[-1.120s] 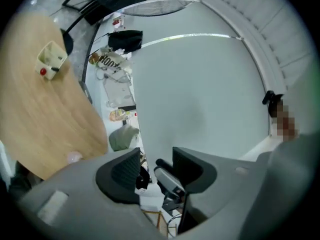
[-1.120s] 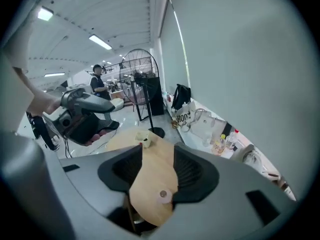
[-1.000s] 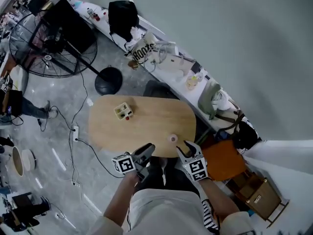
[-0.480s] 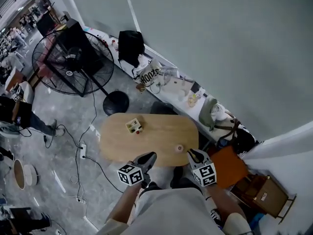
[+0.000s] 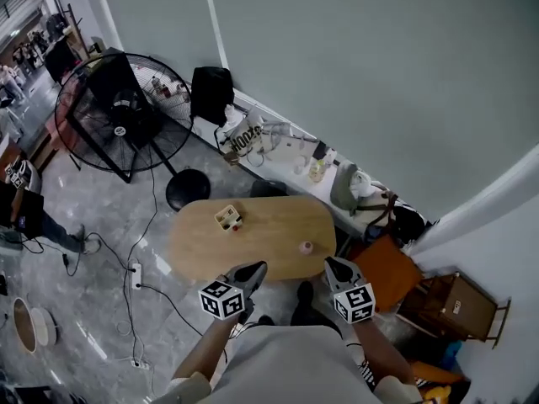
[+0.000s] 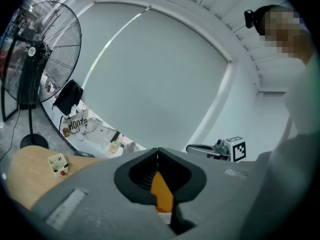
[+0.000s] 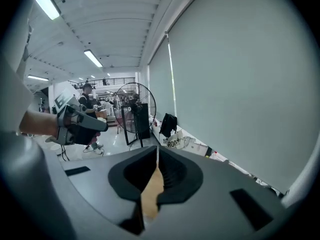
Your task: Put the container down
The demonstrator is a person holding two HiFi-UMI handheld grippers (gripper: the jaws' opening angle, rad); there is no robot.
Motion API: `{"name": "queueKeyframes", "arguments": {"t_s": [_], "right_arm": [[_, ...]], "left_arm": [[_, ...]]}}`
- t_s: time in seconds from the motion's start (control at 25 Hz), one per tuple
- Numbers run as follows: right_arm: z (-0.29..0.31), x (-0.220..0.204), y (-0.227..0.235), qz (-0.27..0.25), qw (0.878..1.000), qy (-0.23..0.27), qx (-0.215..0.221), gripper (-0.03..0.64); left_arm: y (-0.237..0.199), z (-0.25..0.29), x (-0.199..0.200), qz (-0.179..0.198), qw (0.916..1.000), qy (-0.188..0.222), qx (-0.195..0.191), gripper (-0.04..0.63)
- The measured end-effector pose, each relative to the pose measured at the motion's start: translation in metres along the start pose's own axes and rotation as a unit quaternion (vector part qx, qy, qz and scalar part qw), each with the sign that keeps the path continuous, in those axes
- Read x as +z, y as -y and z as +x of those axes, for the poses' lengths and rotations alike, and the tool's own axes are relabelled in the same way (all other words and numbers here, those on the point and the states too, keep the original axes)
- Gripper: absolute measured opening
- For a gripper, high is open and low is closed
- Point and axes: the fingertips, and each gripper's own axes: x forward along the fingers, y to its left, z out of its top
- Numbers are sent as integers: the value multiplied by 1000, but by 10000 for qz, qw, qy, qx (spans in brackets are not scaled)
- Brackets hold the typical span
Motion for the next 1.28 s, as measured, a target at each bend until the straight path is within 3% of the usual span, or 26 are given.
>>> {"name": "queueKeyframes", "arguments": {"t_s": [0.48, 0.76, 1.28], "right_arm": [[-106, 7, -50, 161, 9989, 314, -324, 3], [-153, 14, -38, 61, 9981, 541, -292, 3], [-192, 7, 6, -260, 9979, 580, -79, 3]], "left_arm": [[75, -44, -11, 469, 9963, -80, -711, 21], [124, -50, -4, 1167, 9915, 299, -491, 20], [166, -25, -10, 1486, 9875, 531, 26, 20]]}}
